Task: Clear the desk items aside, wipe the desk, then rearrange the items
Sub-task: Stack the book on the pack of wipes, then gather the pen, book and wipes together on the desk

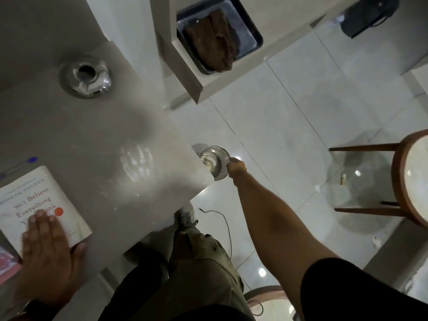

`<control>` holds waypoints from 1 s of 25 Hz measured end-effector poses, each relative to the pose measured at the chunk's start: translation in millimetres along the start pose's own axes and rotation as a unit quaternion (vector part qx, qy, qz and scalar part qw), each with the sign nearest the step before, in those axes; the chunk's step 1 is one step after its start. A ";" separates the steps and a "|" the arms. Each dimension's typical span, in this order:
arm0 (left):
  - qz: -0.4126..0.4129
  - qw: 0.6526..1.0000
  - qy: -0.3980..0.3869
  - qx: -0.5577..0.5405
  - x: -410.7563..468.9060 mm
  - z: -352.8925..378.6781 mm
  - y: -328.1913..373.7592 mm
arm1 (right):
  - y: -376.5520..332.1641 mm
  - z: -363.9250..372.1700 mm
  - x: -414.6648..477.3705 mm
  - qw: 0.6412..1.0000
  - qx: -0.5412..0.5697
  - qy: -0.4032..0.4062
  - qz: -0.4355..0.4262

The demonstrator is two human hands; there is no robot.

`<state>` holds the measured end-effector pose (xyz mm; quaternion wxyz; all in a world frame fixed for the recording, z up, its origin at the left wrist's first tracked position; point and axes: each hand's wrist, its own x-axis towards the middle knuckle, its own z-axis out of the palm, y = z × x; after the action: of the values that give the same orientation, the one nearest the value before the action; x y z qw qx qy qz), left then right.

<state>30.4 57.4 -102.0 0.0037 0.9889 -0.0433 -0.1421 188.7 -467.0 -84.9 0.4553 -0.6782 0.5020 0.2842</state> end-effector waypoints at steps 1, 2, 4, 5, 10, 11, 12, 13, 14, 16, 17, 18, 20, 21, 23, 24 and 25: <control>0.001 1.000 0.005 0.000 0.6 1.6 -0.5 | 0.7 0.6 3.8 0.999 0.032 -0.015 0.004; 0.001 1.000 0.024 -0.002 0.0 0.6 1.5 | 0.0 1.3 3.0 0.998 0.059 -0.026 0.006; 0.011 0.997 0.069 -0.016 -2.8 -9.9 15.4 | -4.1 0.1 -3.9 0.990 0.137 -0.036 -0.004; 0.019 0.996 0.079 -0.024 -4.9 -18.2 22.2 | -7.5 0.0 -11.0 0.984 0.177 -0.034 -0.019; -0.003 0.995 0.054 -0.081 -10.6 -66.5 42.4 | -28.3 7.1 -92.2 0.968 0.112 0.106 -0.196; -0.003 0.995 0.046 -0.085 -10.3 -75.4 47.2 | -32.5 16.3 -117.9 0.960 0.070 0.113 -0.247; -0.003 0.995 0.044 -0.088 -9.3 -83.2 53.0 | -36.1 29.8 -143.9 0.947 0.023 0.107 -0.303; -0.010 0.994 0.047 -0.097 -10.5 -93.3 55.3 | -39.4 51.5 -172.1 0.927 -0.024 0.087 -0.365; -0.019 0.993 0.048 -0.109 -11.4 -104.1 56.3 | -41.6 78.4 -199.4 0.902 -0.061 0.051 -0.425; -0.021 0.991 0.051 -0.126 -15.8 -120.2 56.5 | -47.1 144.8 -247.7 0.843 -0.119 -0.067 -0.521; -0.014 0.991 0.048 -0.126 -19.9 -124.3 56.3 | -50.0 179.0 -271.6 0.812 -0.158 -0.128 -0.547; -0.013 0.992 0.037 -0.121 -24.8 -126.8 55.4 | -53.0 211.3 -294.6 0.784 -0.206 -0.181 -0.557; -0.023 0.993 0.001 -0.117 -33.3 -129.2 55.4 | -59.6 265.0 -325.5 0.745 -0.296 -0.247 -0.545; -0.037 0.992 -0.007 -0.123 -39.0 -127.6 53.5 | -62.8 289.2 -337.2 0.724 -0.338 -0.247 -0.548; -0.059 0.990 -0.016 -0.128 -47.5 -122.9 48.8 | -67.7 323.7 -351.1 0.679 -0.423 -0.220 -0.558; -0.064 0.991 -0.015 -0.119 -50.7 -120.4 45.4 | -68.3 335.7 -353.3 0.667 -0.451 -0.202 -0.558; -0.065 0.992 -0.013 -0.110 -53.4 -118.0 42.2 | -68.1 345.7 -351.2 0.659 -0.469 -0.178 -0.560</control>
<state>9.0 19.4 27.0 0.1026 0.9812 0.0369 -0.1592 160.1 -1.0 87.2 0.2304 -0.8910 -0.2640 0.2888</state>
